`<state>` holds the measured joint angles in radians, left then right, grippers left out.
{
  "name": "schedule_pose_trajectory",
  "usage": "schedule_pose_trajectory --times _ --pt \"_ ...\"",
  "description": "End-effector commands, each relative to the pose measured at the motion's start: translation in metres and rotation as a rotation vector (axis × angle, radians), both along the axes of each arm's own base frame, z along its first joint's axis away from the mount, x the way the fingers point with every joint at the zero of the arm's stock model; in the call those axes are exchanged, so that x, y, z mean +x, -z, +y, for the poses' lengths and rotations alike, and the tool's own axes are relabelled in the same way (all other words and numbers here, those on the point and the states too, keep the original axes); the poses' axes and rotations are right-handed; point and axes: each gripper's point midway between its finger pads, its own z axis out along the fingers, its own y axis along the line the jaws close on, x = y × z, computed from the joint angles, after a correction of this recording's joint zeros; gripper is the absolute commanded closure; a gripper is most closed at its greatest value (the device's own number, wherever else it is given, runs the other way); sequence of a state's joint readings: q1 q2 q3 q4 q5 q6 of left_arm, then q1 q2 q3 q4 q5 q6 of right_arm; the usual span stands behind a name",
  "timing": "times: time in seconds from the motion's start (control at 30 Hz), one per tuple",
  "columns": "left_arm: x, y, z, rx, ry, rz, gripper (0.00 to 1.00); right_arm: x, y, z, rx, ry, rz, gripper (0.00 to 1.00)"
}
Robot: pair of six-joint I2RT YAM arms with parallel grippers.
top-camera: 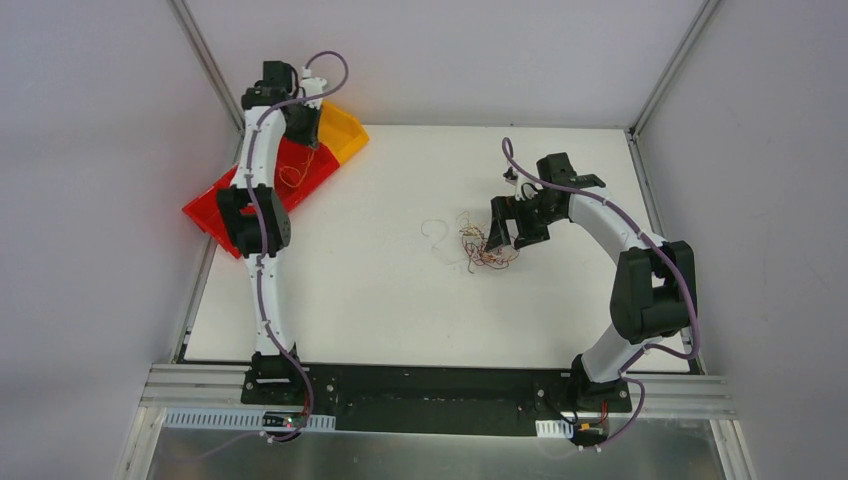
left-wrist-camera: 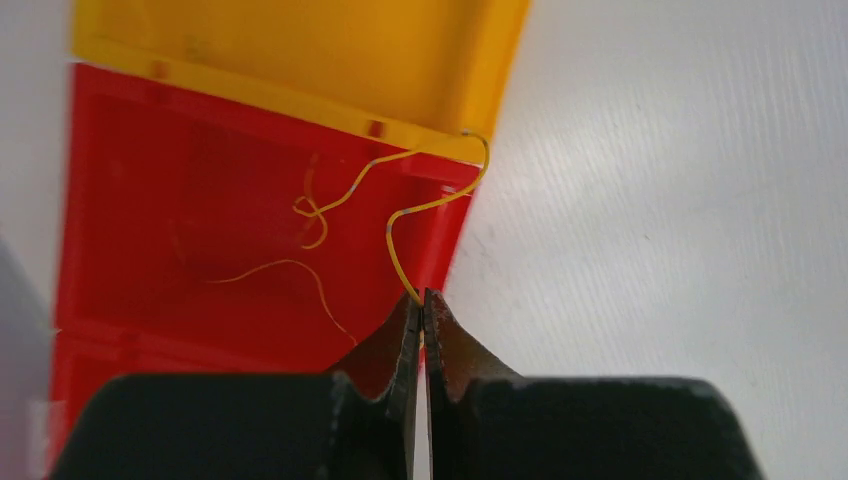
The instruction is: Untangle the cables
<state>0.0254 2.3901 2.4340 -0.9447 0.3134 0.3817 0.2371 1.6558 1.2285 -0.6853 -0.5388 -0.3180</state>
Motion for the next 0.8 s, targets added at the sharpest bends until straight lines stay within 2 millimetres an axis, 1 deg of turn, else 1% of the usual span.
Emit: schedule_pose_trajectory --times 0.0,0.1,0.2,0.3,0.4,0.6,0.67,0.77 --pt "0.019 -0.021 0.048 -0.051 -0.217 -0.071 1.00 0.005 -0.012 0.002 0.026 0.011 -0.016 0.01" --pt "0.030 -0.018 0.069 -0.019 -0.292 -0.105 1.00 0.005 -0.012 0.002 0.025 0.010 -0.018 0.01" --pt "0.040 -0.012 0.088 -0.023 -0.355 -0.130 1.00 0.004 -0.013 0.001 0.021 0.005 -0.020 0.01" --pt "0.048 -0.004 0.104 -0.021 -0.376 -0.147 1.00 0.002 -0.012 0.000 0.016 0.002 -0.017 0.01" --pt "0.048 0.007 0.104 -0.021 -0.337 -0.134 1.00 0.001 -0.011 -0.002 0.009 0.002 -0.012 0.01" --pt "0.046 0.021 0.093 -0.050 -0.283 -0.105 1.00 -0.002 -0.010 -0.002 0.011 0.004 -0.002 0.01" --pt "0.046 0.021 0.090 -0.049 -0.276 -0.104 1.00 -0.001 -0.011 -0.002 0.010 0.003 -0.004 0.01" --pt "0.043 0.016 0.087 -0.058 -0.262 -0.105 1.00 0.001 -0.012 -0.002 0.012 0.000 -0.009 0.01"
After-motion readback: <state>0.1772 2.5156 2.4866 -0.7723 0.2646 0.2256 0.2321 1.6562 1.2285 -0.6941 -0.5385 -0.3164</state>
